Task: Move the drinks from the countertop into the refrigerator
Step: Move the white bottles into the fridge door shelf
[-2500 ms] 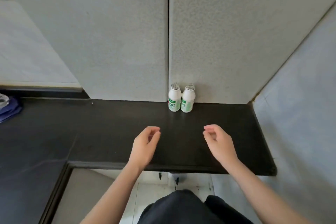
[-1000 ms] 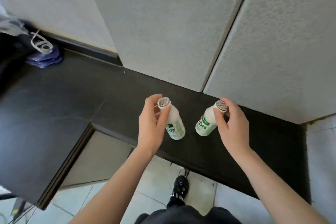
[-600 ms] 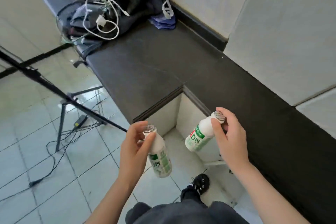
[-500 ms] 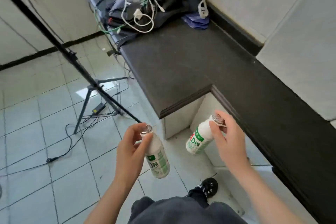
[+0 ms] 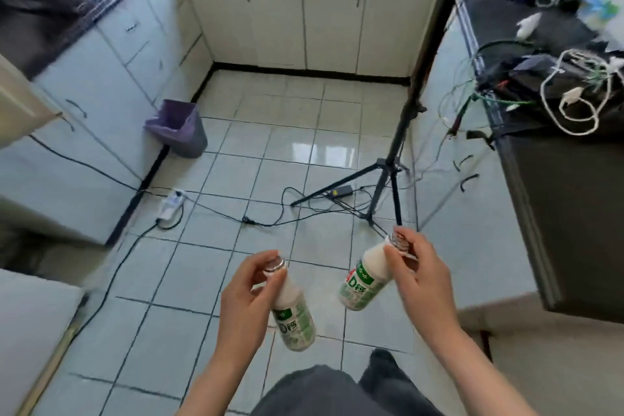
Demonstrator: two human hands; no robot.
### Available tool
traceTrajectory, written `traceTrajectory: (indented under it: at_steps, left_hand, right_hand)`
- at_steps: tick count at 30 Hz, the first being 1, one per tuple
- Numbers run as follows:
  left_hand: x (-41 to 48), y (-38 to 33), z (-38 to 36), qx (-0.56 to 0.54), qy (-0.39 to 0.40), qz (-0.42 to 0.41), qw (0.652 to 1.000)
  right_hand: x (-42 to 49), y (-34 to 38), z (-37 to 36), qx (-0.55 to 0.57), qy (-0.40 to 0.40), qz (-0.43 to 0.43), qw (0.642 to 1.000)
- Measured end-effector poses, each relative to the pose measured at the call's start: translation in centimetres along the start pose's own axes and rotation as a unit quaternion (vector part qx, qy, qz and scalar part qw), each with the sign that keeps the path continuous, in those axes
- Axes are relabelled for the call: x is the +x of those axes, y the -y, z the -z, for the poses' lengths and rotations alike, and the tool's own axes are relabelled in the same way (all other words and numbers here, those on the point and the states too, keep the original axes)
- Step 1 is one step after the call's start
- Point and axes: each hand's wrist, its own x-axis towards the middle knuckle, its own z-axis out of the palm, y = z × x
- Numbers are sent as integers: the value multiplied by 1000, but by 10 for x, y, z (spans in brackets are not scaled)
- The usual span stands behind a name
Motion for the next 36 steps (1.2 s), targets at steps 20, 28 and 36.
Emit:
traceTrajectory:
  at_steps: [20,28,36]
  left_hand:
    - [150,30,264,27,-390,57,919]
    - [181,28,368,41,-512,13,858]
    - [198,28,525,33,-555,-40,830]
  right_hand:
    - [183,172,-378,79,368,143,916]
    - [192,252,-511,74,443,222,865]
    - [167,326,-623,106,418,271,860]
